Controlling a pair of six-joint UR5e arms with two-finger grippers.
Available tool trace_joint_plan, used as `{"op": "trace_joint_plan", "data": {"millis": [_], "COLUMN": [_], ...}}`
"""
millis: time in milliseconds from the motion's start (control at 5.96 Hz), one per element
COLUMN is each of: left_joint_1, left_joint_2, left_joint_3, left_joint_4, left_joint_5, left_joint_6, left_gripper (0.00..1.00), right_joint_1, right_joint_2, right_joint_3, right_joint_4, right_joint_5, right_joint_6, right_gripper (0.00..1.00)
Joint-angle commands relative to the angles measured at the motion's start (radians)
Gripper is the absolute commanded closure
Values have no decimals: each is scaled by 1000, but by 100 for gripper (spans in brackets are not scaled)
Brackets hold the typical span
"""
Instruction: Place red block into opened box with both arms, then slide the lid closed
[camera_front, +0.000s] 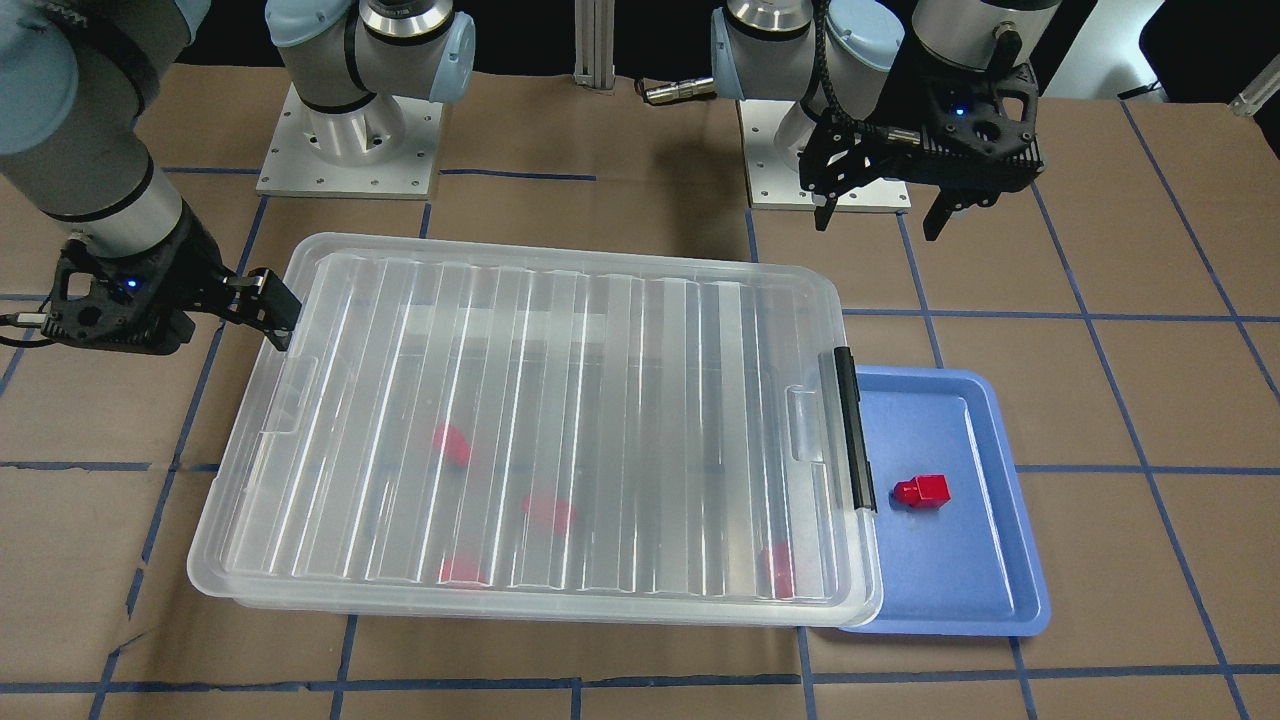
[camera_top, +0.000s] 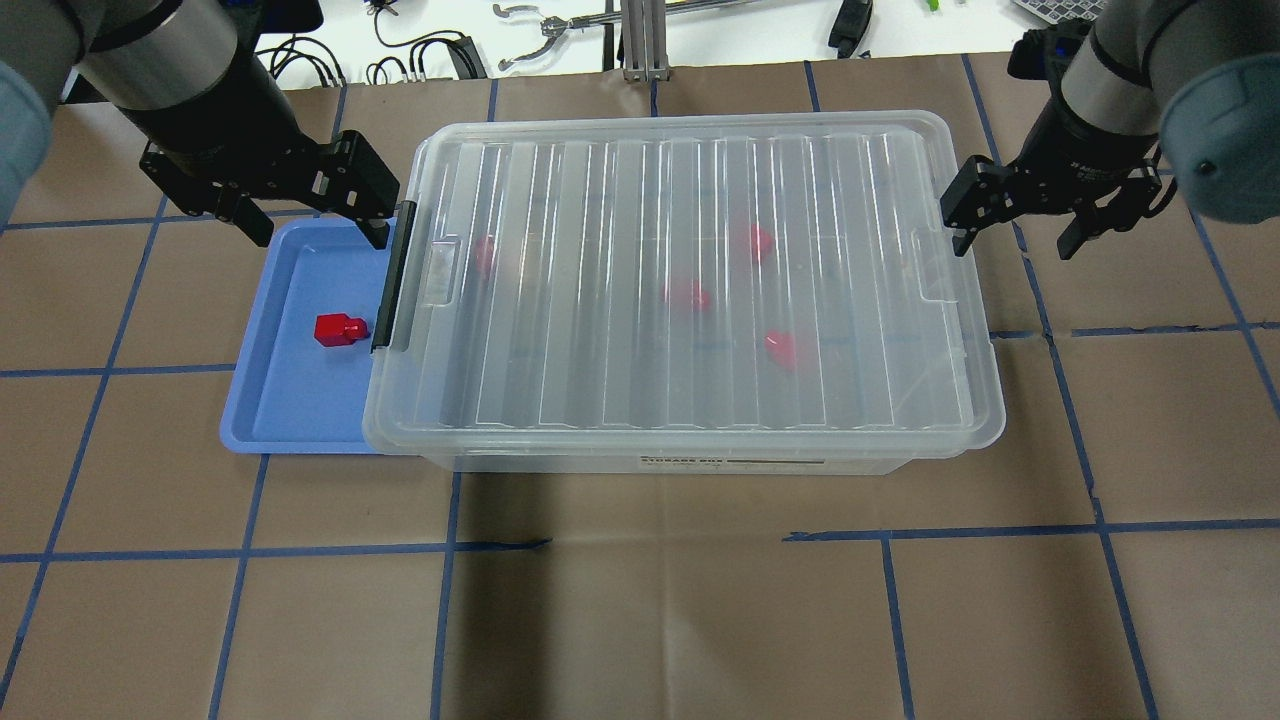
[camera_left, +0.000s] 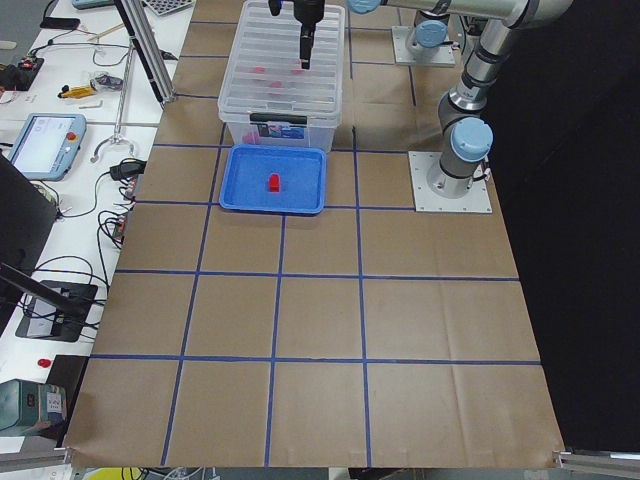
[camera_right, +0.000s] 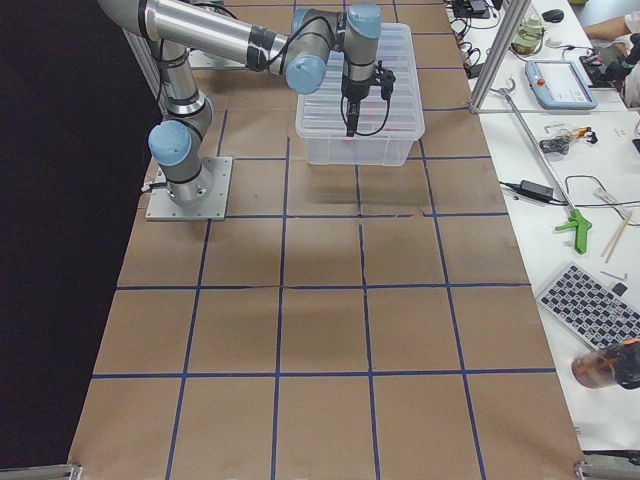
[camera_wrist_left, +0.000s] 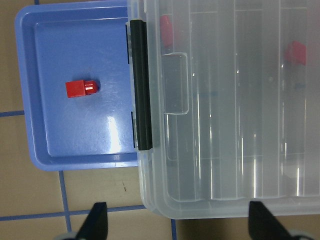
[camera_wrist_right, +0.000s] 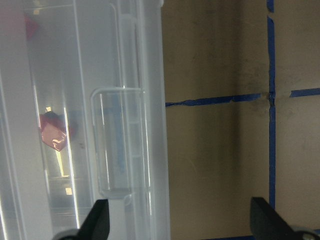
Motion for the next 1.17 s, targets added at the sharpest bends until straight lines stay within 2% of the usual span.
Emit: {"op": "trace_joint_plan", "data": {"millis": [0,503,1007], "left_joint_1": [0,0,-1], "left_joint_2": [3,4,-4], "left_joint_3": [-1,-1,-1], "left_joint_4": [-1,-1,-6], "left_joint_5": [2,2,-7], "left_joint_6": [1,1,4], "left_gripper": [2,2,2], "right_joint_1": [-4,-14,-85], "right_joint_2": [2,4,11], "right_joint_3": [62,82,82], "right_joint_4": [-58,-63,-63], "right_joint_5": [-41,-46,-43], "right_joint_6": [-27,-31,-114], "right_gripper": [0,0,0]}}
